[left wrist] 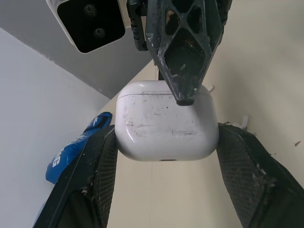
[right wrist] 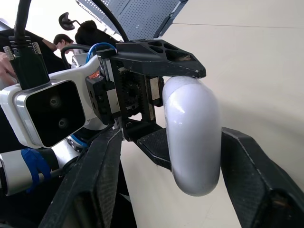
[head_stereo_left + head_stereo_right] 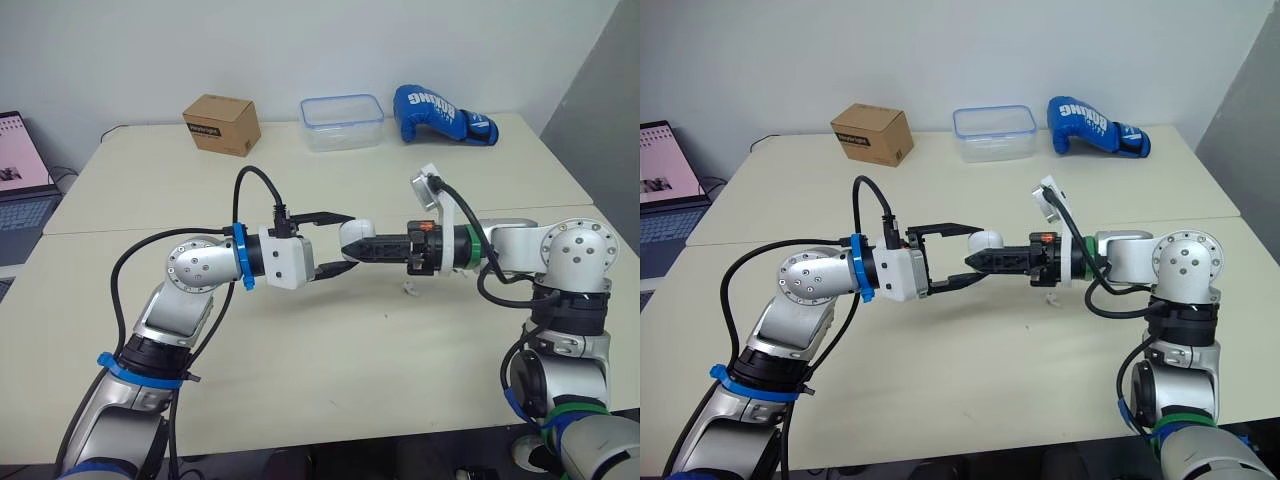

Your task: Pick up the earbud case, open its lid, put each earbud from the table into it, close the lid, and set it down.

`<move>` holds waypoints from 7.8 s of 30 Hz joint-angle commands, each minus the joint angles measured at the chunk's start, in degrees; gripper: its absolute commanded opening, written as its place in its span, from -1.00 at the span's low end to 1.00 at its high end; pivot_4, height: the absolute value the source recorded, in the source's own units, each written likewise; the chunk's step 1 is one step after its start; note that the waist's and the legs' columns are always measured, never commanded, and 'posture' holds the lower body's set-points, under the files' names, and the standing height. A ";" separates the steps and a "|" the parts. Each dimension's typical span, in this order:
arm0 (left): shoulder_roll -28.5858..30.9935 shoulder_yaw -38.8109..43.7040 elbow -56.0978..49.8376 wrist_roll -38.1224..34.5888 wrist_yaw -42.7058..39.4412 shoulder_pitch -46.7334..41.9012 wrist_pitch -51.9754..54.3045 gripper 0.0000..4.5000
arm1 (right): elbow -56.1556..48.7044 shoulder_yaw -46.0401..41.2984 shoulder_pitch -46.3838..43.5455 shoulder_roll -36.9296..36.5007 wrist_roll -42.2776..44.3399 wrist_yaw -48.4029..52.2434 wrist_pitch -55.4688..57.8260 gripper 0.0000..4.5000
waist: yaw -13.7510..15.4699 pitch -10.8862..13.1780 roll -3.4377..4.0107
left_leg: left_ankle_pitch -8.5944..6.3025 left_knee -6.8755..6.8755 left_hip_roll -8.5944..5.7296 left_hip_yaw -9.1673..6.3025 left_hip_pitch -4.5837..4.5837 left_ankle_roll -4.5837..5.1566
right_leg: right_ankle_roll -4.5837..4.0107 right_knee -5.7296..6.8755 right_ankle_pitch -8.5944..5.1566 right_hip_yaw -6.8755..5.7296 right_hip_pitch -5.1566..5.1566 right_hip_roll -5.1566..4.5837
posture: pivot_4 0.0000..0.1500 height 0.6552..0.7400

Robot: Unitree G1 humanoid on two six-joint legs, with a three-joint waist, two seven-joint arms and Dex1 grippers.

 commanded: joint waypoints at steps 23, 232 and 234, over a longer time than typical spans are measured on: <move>6.73 3.23 -10.60 -14.17 -8.50 0.91 21.62 0.99 | -2.93 1.65 -0.19 -1.73 -0.29 2.16 -1.26 -0.64 | -0.22 0.02 0.05 | 0.00 -0.01 0.03 0.01 -0.01 0.00 | 0.00 0.01 0.00 0.02 -0.04 0.04 | 1.00 0.78; 1.46 14.19 -3.53 -30.05 -13.11 10.56 40.18 -0.66 | -9.69 37.12 7.15 -18.59 -53.78 17.08 -24.49 0.62 | -0.19 0.04 0.02 | 0.05 0.17 -0.02 0.07 -0.59 -0.10 | -0.03 0.11 0.04 0.06 -0.64 -0.04 | 1.00 0.78; 1.45 14.21 -3.34 -29.98 -13.26 10.36 40.29 -0.66 | -9.79 37.09 7.42 -18.56 -53.82 17.01 -24.42 0.62 | -0.19 0.04 0.02 | 0.05 0.17 -0.03 0.09 -0.59 -0.10 | -0.03 0.12 0.04 0.07 -0.64 -0.04 | 1.00 0.78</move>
